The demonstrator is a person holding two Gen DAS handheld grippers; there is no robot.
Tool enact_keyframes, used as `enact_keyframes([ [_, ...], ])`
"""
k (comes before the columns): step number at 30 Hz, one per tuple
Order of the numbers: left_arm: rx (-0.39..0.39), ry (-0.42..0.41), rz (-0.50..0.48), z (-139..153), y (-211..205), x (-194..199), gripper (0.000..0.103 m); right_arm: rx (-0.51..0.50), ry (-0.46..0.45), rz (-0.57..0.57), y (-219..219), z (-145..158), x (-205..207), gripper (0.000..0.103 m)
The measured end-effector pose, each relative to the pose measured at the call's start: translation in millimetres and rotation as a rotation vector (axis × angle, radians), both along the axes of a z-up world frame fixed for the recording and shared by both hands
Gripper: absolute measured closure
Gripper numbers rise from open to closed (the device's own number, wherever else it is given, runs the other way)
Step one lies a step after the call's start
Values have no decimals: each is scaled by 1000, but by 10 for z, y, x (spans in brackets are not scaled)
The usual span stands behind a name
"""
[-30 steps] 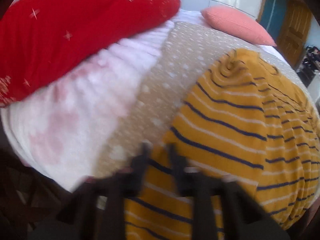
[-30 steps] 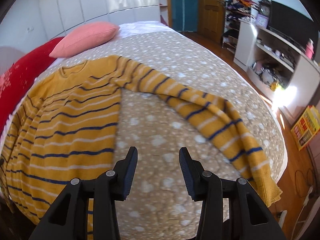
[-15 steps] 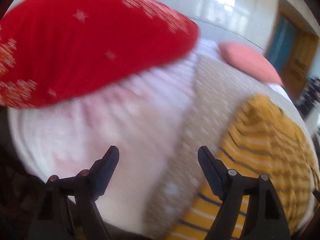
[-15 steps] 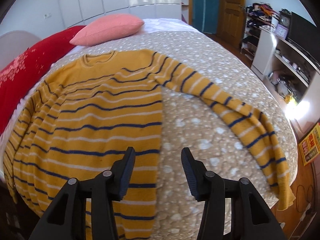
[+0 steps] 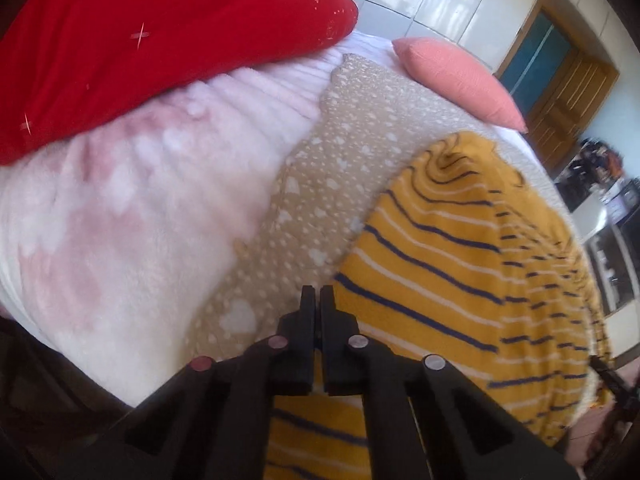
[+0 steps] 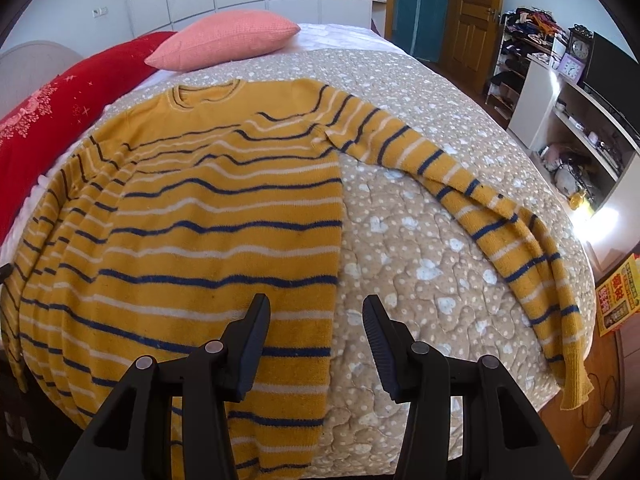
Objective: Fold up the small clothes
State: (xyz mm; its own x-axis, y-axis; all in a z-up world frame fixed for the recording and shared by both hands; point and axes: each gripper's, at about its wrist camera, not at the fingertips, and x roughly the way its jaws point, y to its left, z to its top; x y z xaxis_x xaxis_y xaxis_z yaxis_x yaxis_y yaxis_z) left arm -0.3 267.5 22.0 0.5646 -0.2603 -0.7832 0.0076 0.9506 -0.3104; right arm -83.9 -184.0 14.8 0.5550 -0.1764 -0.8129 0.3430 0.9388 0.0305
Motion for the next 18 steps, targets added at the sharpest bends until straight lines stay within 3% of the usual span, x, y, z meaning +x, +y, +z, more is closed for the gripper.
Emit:
enact_keyframes([
  [3,-1,-15,-1,34,-3,17,101,11,8,-2,17,-12,35,51],
  [5,21,-67,-16,127,-41,-21,99,7,8,2,49,-8,49,51],
  [6,37,-90,-35,164,-77,-29,87,1,9,7,75,-7,62,51],
  [7,42,-98,-47,173,-91,-30,62,-4,10,13,102,-11,77,51],
  [9,28,-101,-68,152,-120,25,36,-7,15,26,138,-29,104,51],
  [10,7,-103,-82,129,-123,59,35,-6,17,30,153,-37,114,51],
  [12,-45,-51,-118,25,-125,172,36,-5,17,35,174,-46,127,51],
  [14,-99,-3,-167,-37,-193,208,61,-8,16,37,182,-46,123,51],
  [15,-89,3,-183,-39,-245,181,80,-10,15,38,177,-43,117,51],
  [16,-60,10,-193,-47,-302,144,90,-13,14,39,175,-40,111,51],
  [18,-37,7,-177,-51,-341,52,94,-19,13,38,160,-44,98,51],
])
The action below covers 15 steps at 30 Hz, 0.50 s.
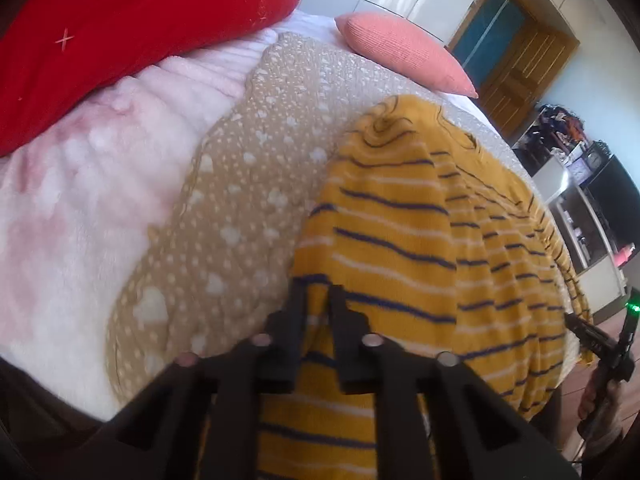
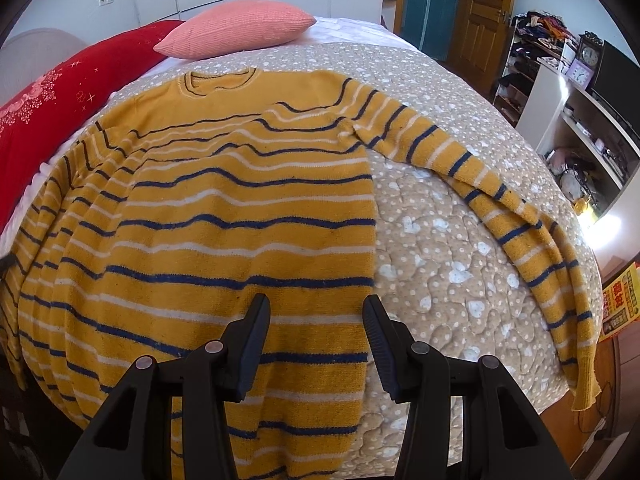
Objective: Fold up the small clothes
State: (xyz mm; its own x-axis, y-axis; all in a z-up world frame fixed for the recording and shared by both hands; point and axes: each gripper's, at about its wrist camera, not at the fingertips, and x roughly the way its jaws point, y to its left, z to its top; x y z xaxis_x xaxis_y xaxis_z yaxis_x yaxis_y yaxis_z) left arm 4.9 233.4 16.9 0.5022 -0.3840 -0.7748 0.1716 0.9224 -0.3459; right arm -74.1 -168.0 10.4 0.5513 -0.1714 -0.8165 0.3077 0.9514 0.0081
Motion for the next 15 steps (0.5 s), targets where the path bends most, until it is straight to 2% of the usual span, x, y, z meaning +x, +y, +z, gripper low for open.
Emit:
enact_keyframes([
  [2,1,5,29,44,41,-37,96,-3,9,-6,-20,-19,-4,51],
  [3,37,-6,49,104,59,-45,96,-2,12,-7,-34,-25,-6,51],
  [4,75,-19,62,145,73,-38,96,-1,14,-10,-45,-28,-8,51],
  [5,177,-56,104,236,99,-5,97,-2,14,-11,-52,-23,-12,51],
  [6,231,-74,129,284,147,31,97,-4,9,-12,-58,-9,-20,51],
  [8,301,-90,206,396,354,228,97,-14,-4,-16,-70,26,-39,51],
  [10,338,-98,265,460,509,420,97,-23,-13,-23,-90,50,-55,51],
  [13,373,-117,299,536,600,539,96,-19,-25,-43,-163,79,-105,51],
  [14,356,-134,300,574,593,520,95,-15,-30,-51,-201,88,-136,51],
  [15,318,-146,291,614,588,461,86,-13,-33,-59,-240,96,-170,51],
])
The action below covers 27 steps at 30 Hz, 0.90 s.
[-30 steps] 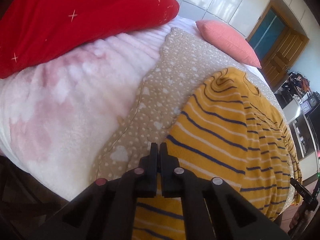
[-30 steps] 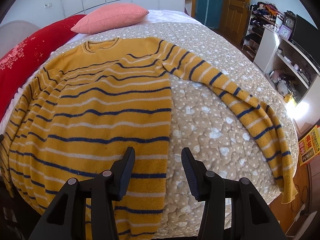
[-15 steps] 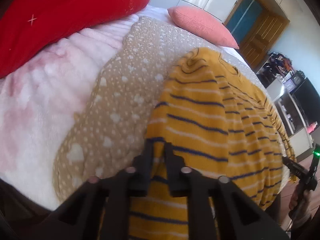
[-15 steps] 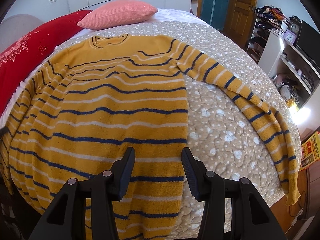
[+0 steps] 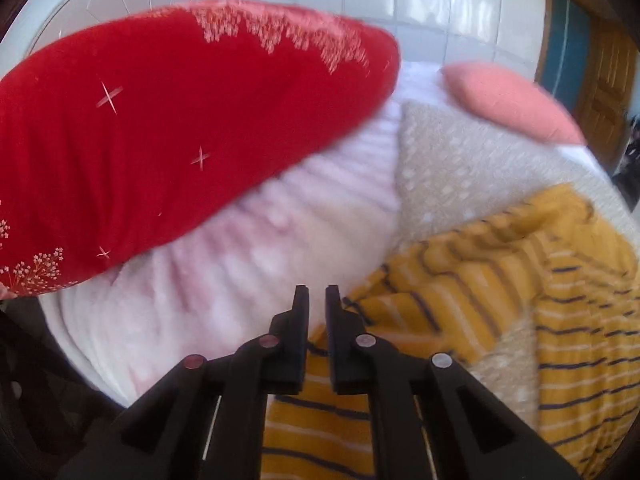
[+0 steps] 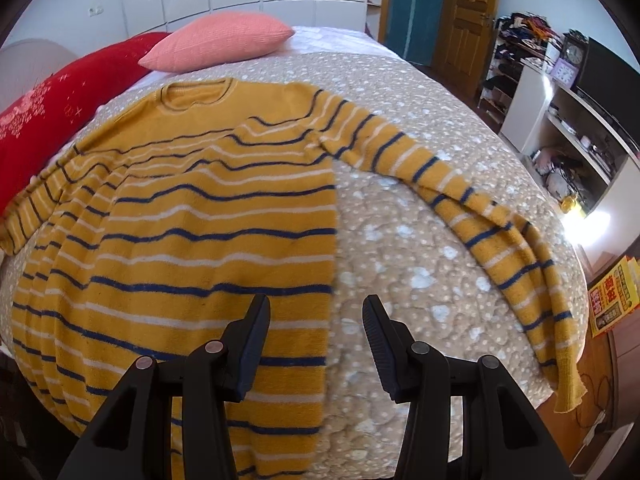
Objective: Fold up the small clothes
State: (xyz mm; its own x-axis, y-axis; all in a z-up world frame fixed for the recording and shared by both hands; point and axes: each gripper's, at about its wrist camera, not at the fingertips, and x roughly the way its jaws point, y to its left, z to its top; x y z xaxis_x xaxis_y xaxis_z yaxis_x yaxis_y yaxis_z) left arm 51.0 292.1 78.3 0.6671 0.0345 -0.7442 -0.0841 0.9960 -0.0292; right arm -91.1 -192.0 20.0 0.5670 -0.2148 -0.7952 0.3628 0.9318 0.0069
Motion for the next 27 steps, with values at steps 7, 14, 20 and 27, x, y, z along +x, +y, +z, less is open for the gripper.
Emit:
enact_keyframes([
  [7,-236,-23,-167,-40,-577,-663,31,76,-22,-57,-350,-68,-233,40],
  [14,-345,153,-315,-613,-1472,-774,31,123,-51,-23,-303,-263,-170,35],
  [20,-109,172,-212,-583,-1650,-778,73,141,-51,83,-242,-256,-247,90],
  [27,-204,118,-107,-274,-1245,-992,49,178,-115,-170,-1022,-271,-769,84],
])
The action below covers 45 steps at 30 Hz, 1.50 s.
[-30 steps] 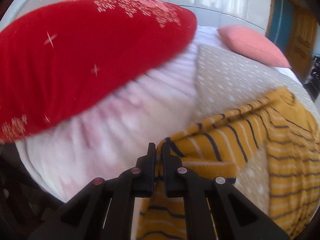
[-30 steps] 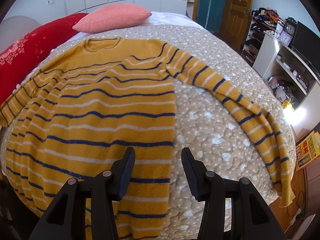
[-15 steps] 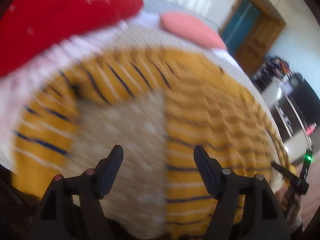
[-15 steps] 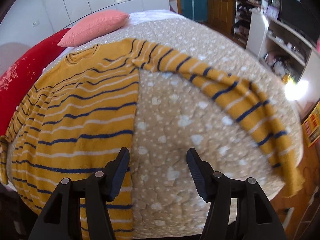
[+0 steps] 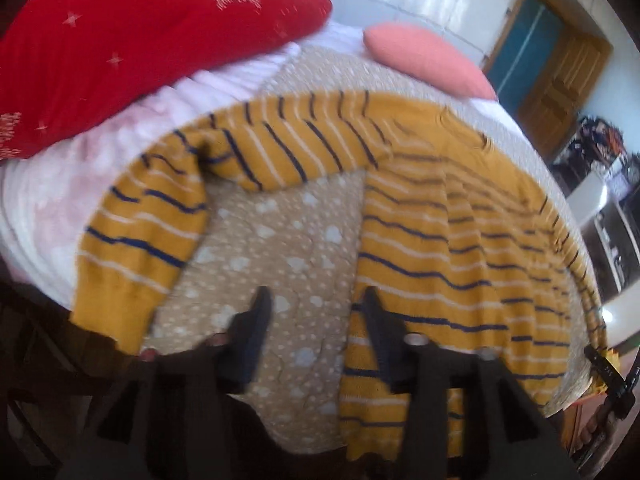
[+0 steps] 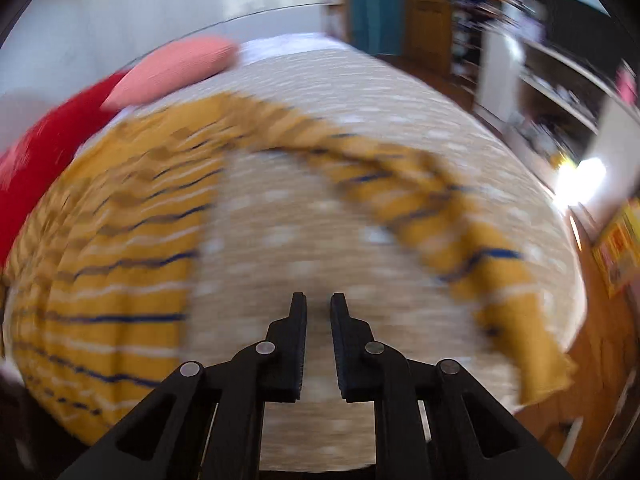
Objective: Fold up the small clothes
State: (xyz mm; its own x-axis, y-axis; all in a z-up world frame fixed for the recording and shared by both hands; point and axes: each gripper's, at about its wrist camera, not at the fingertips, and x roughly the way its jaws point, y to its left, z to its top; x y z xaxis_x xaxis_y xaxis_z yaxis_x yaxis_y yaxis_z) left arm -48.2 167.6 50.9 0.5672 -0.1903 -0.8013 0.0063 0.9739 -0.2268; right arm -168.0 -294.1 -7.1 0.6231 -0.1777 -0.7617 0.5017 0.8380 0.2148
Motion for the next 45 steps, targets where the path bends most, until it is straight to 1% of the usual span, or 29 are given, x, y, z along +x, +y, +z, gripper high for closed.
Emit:
enact_keyframes([
  [1,-10,-14,5,50,-5,-25,47,61,-37,-34,-156,12,-74,75],
  [2,-19,-18,-3,81,-48,-31,47,121,-77,-64,-297,26,-134,69],
  [3,-26,-19,-13,105,-66,-44,47,215,-139,-98,-475,39,-192,57],
  [4,-34,-20,-32,114,-142,-41,47,289,-182,-116,-581,34,-207,47],
  [6,-41,-20,-66,129,-253,-65,47,481,-272,-160,-830,-30,-178,39],
  [8,-44,-10,-108,112,-399,-72,47,583,-306,-218,-1006,-122,-92,38],
  [12,-71,11,-171,73,-676,-134,47,677,-347,-343,-1215,-201,-14,39],
  [13,-71,14,-182,69,-719,-146,47,684,-342,-371,-1245,-184,8,46],
  [14,-67,17,-192,63,-761,-159,47,675,-324,-394,-1274,-180,14,56],
  [15,-63,20,-202,55,-791,-169,47,651,-287,-415,-1315,-182,23,83],
  [16,-60,23,-208,50,-805,-183,47,640,-266,-421,-1345,-196,41,102],
  [19,-52,22,-209,57,-809,-181,47,616,-246,-415,-1468,-149,85,102],
  [20,-52,17,-208,80,-805,-177,47,576,-243,-403,-1524,-16,122,102],
  [21,-53,10,-206,108,-802,-173,47,537,-263,-386,-1573,134,144,102],
  [23,-55,-10,-202,167,-803,-177,46,459,-316,-353,-1628,473,174,102],
  [24,-57,-19,-201,192,-799,-181,46,404,-356,-331,-1663,720,171,102],
  [26,-65,-36,-198,236,-814,-198,43,321,-435,-269,-1653,1153,119,101],
  [27,-69,-44,-198,246,-821,-211,38,298,-452,-246,-1642,1274,76,101],
  [28,-74,-49,-199,245,-829,-223,36,271,-451,-225,-1605,1351,63,97],
  [29,-77,-49,-201,239,-841,-230,36,241,-429,-201,-1554,1389,76,90],
  [30,-78,-45,-209,218,-857,-236,36,214,-385,-170,-1504,1367,109,65],
  [31,-75,-36,-216,192,-872,-237,36,201,-330,-134,-1460,1271,133,42],
  [32,-71,-28,-220,169,-887,-236,36,194,-273,-110,-1428,1127,130,41],
  [34,-62,-10,-226,126,-899,-233,36,184,-182,-100,-1347,859,166,41],
  [37,-54,-2,-225,96,-885,-226,36,202,-124,-48,-1288,480,15,42],
  [38,-57,5,-222,82,-883,-214,36,200,-110,-32,-1274,400,-40,42],
  [42,-82,27,-222,46,-902,-205,36,122,-36,27,-1190,107,98,42],
  [44,-72,22,-234,59,-959,-241,36,65,0,40,-1147,31,205,49],
  [45,-64,19,-240,65,-976,-256,36,50,9,51,-1107,14,223,72],
])
